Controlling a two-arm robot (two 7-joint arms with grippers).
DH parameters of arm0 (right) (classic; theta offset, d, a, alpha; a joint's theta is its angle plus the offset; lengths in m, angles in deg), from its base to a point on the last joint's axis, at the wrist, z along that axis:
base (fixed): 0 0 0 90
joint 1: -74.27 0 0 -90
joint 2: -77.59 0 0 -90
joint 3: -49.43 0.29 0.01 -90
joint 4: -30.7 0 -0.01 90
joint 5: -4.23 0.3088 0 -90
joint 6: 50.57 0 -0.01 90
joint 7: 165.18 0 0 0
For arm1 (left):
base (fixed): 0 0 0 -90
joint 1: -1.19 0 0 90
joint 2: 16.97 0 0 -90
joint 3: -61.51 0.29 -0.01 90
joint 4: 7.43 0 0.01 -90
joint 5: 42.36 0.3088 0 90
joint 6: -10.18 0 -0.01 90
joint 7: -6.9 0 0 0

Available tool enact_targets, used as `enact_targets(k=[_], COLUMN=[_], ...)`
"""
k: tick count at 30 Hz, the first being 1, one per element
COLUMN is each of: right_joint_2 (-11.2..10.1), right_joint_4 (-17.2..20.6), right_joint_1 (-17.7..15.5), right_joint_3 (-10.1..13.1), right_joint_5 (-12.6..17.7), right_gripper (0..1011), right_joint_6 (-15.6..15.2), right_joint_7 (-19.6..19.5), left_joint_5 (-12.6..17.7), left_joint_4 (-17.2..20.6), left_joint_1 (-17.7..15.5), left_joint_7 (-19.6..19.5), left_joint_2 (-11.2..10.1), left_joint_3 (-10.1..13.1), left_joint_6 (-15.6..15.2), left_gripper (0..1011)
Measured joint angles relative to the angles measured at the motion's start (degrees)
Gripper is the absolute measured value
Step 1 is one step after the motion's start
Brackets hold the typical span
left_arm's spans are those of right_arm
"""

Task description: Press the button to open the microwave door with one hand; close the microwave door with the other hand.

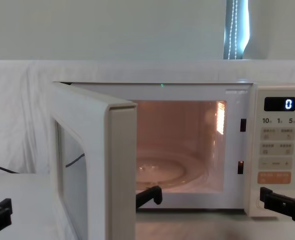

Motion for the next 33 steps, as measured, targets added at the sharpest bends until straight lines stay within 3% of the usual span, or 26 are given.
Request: enact_targets(k=[6, 12, 19, 29, 33], right_joint_2=[0.0, 0.0, 0.0, 0.0, 0.0], right_joint_4=[0.0, 0.0, 0.0, 0.0, 0.0], right_joint_1=[0.0, 0.0, 0.0, 0.0, 0.0], right_joint_3=[0.0, 0.0, 0.0, 0.0, 0.0], right_joint_5=[0.0, 0.0, 0.0, 0.0, 0.0], right_gripper=[1002, 1002, 1002, 1002, 1002], right_joint_6=[0.0, 0.0, 0.0, 0.0, 0.0], right_joint_7=[0.0, 0.0, 0.0, 0.0, 0.0], left_joint_5=[0.0, 0.0, 0.0, 0.0, 0.0], left_joint_4=[0.0, 0.0, 0.0, 0.0, 0.0], left_joint_1=[0.0, 0.0, 0.0, 0.0, 0.0], left_joint_7=[0.0, 0.0, 0.0, 0.0, 0.0], left_joint_2=[0.0, 0.0, 0.0, 0.0, 0.0], left_joint_3=[0.0, 0.0, 0.0, 0.0, 0.0], left_joint_6=[0.0, 0.0, 0.0, 0.0, 0.0], left_gripper=[789, 561, 384, 16, 0])
